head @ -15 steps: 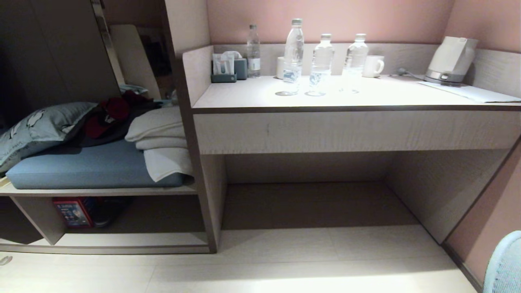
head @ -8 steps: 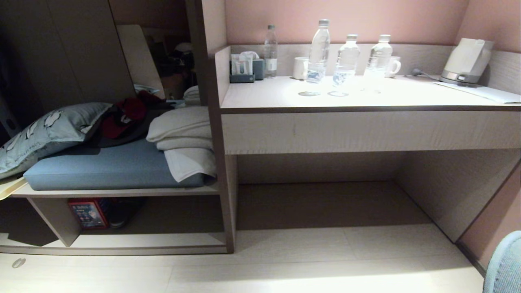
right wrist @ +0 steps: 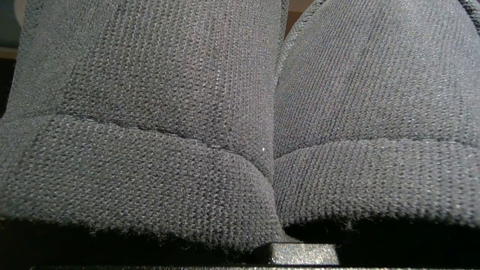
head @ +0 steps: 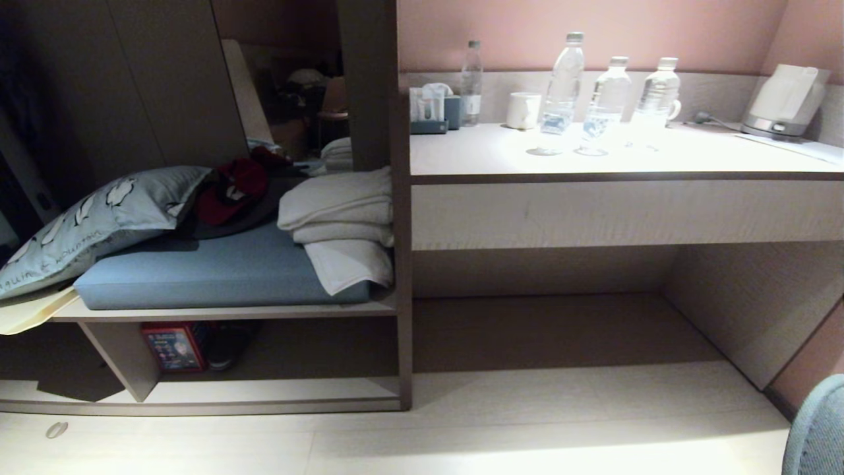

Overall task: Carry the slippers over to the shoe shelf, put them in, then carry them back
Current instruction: Place the slippers into the shoe cabinet

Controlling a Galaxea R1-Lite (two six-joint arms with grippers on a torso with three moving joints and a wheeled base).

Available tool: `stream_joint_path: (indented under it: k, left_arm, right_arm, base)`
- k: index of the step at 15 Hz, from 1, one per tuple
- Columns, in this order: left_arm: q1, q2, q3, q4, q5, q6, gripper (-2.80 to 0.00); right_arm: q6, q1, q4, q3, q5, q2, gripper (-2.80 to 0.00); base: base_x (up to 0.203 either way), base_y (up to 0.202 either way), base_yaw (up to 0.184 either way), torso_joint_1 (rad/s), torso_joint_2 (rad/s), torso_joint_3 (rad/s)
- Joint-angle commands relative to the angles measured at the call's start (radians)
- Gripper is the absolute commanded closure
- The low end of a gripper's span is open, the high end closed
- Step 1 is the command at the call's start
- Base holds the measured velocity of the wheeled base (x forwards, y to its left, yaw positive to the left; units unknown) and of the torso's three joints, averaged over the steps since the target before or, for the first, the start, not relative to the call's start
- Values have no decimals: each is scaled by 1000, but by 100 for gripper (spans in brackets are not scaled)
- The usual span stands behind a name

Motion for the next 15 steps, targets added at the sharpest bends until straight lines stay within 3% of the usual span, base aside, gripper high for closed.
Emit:
stream_joint_path:
  k: [1,15]
  left_arm:
    - [0,0,0,0,0,0,0]
    - [0,0,0,0,0,0,0]
  right_arm:
    - [-3,0,0,2,1,0,0]
    - [-1,0,0,2,1,0,0]
  base:
    - [0,195,-3,7,1,0]
    - [0,197,-1,3,2,3]
